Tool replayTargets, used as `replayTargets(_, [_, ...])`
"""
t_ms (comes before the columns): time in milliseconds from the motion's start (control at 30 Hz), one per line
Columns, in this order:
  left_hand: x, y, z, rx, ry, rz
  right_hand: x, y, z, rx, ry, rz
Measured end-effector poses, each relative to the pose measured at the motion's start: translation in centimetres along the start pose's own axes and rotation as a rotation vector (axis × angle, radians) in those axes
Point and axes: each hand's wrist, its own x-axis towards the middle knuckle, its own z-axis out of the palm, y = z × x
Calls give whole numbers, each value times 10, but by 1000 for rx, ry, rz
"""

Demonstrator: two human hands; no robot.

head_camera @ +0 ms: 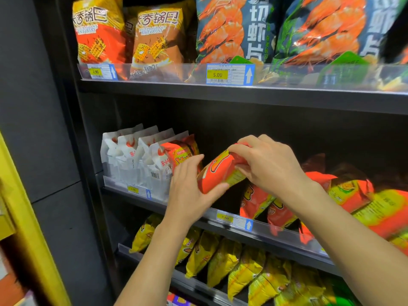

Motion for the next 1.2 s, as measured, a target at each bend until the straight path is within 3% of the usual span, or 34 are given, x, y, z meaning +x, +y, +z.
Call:
replayTargets(133, [-6,13,2,194,-16,84,-2,-14,-14,82,-17,0])
replayTargets(267, [-15,9,-7,131,1,79,-5,-20,-19,169,-65,18])
replayTargets(367, [-22,8,-18,73,2,41,-9,-18,-19,384,-71,74])
replayTargets(500, [-30,14,-34,-51,-17,-62,-18,-19,-11,810,111,224])
replayTargets(667, [-35,23,-53,-414,-36,-261,-36,-31,17,1093,282,520])
replayTargets(800, [-42,29,-64,-666,-102,-391,-48,-59,43,1437,85,725])
replayTargets(900, [-49,29,-66,-756,-152,-450,-55,-80,46,1738,-119,727])
replayTargets(1100, [-62,25,-75,-766,-291,-494,-66,-102,59,1891,-79,765])
replayTargets(1200, [-62,19,-84,-832,-250,-512,-72,-102,69,2047,-103,893])
